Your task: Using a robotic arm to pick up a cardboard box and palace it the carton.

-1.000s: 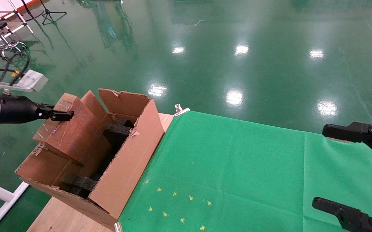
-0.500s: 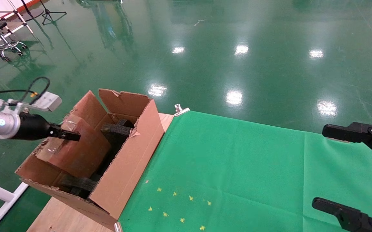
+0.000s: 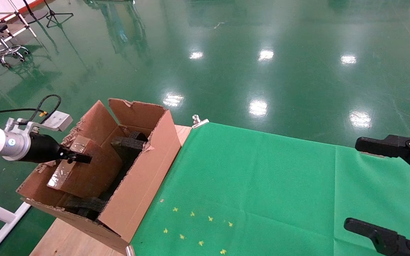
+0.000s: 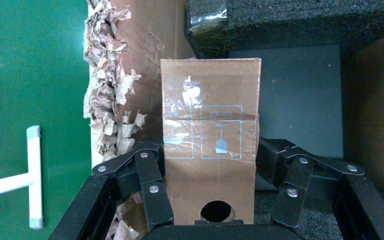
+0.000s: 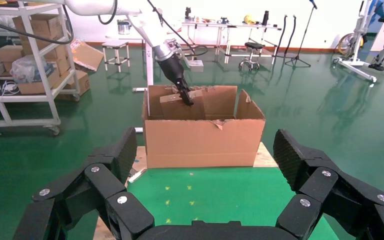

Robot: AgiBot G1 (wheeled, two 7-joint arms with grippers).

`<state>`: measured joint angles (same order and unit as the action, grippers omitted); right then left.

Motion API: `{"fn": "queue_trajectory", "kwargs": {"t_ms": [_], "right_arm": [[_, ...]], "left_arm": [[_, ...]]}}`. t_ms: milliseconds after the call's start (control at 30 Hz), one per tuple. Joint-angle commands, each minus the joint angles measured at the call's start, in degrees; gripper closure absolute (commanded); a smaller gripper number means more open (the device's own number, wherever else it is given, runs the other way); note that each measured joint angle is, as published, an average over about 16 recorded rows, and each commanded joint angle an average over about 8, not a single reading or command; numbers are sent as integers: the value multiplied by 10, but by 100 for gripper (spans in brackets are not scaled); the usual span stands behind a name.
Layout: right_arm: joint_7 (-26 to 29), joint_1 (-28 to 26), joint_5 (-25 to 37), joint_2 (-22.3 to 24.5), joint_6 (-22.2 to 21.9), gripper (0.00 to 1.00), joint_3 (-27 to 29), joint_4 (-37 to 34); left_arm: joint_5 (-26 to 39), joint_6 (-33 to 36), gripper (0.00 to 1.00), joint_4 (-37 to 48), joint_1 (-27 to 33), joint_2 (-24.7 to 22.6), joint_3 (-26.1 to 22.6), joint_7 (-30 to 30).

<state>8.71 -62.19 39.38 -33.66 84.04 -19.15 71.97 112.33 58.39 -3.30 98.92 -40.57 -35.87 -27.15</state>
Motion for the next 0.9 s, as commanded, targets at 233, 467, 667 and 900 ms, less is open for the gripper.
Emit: {"fn": "queue_trajectory", "kwargs": {"t_ms": [233, 467, 667, 900], "right_arm": [[0, 0, 0, 0, 0, 0, 0, 0], [0, 0, 0, 0, 0, 0, 0, 0], [0, 0, 0, 0, 0, 0, 0, 0], [0, 0, 0, 0, 0, 0, 0, 0]], "left_arm": [[0, 0, 0, 1, -1, 0, 0, 0], [3, 6, 0, -1, -1, 2, -1, -1], [3, 7, 0, -3, -1, 3, 0, -1], [-6, 17, 0, -19, 12, 7, 6, 10]]}}
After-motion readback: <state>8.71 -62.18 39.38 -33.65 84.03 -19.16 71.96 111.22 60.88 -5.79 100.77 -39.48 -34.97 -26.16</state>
